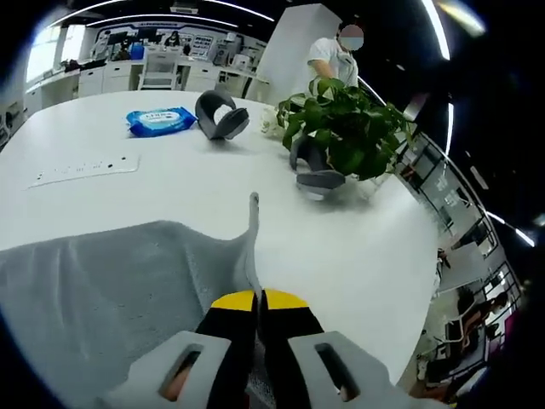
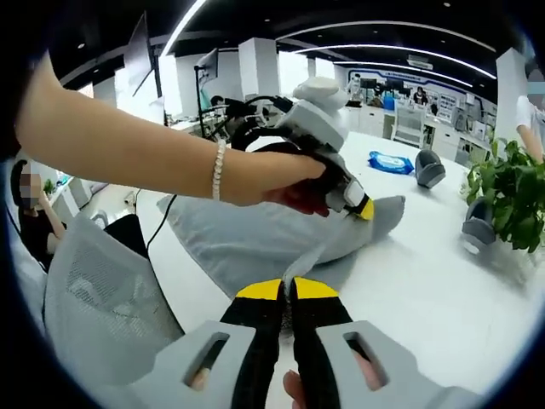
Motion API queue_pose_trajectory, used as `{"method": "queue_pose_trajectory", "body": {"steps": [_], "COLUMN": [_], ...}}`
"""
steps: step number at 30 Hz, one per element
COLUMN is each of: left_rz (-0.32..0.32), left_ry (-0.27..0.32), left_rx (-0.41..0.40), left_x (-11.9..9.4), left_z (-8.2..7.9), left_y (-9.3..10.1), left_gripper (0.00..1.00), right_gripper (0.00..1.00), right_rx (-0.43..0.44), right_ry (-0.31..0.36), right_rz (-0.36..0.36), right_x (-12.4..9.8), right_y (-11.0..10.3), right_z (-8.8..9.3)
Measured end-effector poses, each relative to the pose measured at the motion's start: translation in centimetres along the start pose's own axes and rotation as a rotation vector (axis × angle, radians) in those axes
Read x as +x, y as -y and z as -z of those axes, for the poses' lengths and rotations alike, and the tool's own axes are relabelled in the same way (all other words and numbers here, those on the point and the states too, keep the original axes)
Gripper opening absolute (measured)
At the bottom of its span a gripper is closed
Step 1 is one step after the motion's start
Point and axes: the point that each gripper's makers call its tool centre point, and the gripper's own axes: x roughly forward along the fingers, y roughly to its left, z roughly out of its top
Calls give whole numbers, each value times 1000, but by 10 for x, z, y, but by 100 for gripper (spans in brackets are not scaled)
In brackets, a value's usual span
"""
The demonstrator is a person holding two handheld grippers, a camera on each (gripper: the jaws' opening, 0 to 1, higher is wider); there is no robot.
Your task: Fold the towel on the table until its edges align and the towel forms a compact rectangular stack.
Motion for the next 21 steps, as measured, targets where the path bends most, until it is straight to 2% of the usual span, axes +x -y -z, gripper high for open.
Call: {"method": "queue_pose_trajectory", "body": {"steps": [15, 21], "left_rz": [-4, -12], "left_ry": [44, 62], "left_rx": [-7, -18], "left_x": [-50, -67], "left_z": [-13, -12], "left_y": [-49, -69], "left_gripper": [2, 2], "right_gripper": [1, 1], "right_rx": [-21, -44], "right_ry": [18, 16], "right_rz": [3, -9], "right_x": [24, 39], "right_y": [-41, -66], "right_z": [-31, -42]}}
